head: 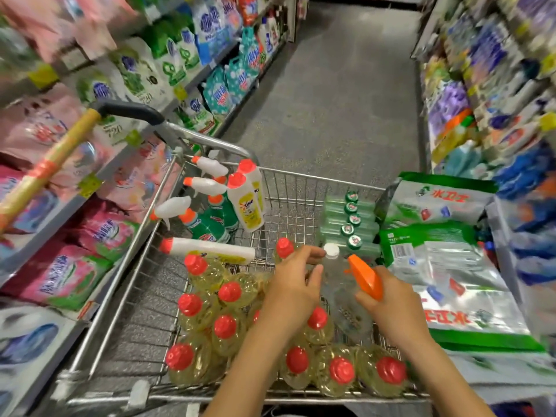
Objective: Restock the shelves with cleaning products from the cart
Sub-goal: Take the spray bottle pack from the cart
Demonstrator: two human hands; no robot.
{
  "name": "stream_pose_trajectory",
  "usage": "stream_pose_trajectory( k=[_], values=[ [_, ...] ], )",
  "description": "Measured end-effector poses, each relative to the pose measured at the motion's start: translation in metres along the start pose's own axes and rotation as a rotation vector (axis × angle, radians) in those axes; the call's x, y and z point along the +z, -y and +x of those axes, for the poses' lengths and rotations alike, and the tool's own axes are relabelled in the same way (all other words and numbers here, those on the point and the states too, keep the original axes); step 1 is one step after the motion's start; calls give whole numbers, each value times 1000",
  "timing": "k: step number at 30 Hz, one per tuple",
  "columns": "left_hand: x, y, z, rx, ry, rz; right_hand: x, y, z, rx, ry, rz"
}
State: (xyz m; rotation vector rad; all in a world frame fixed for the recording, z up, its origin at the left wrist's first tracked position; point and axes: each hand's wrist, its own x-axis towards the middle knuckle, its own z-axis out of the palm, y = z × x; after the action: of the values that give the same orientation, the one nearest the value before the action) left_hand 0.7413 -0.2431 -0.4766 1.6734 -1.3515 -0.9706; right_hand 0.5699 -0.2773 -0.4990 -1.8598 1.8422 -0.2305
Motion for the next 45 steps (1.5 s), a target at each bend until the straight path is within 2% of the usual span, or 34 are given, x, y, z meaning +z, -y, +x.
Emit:
stream_pose_trajectory(
  k=[6,10,16,18,20,23,25,31,38,45],
  values=[
    [-13,-12,16,69,-51,-114,-44,14,-5,-206,-156,106],
    [-24,-23,28,120,48,-225,-106,34,-19,-411,-204,192],
    [-32,-50,40,156,208,-208,-195,68,-37,-747,-329,315],
    [-33,-61,39,167,211,-243,-219,75,-36,-820,-352,436],
    [-30,-70,37,248,156,-374,-236,80,-30,-855,-370,563],
    [-21,-82,24,368,18,-488,-243,84,-22,-797,-402,757],
    [-16,-83,18,377,-60,-542,-241,77,-22,-742,-382,835],
    [-17,-83,2,295,-125,-607,-177,22,-53,-522,-136,836],
    [-18,-96,-23,354,-25,-484,-143,2,-108,-417,-326,988],
    [22,-131,-46,399,267,-448,-140,-42,-179,-198,-543,1116]
  ],
)
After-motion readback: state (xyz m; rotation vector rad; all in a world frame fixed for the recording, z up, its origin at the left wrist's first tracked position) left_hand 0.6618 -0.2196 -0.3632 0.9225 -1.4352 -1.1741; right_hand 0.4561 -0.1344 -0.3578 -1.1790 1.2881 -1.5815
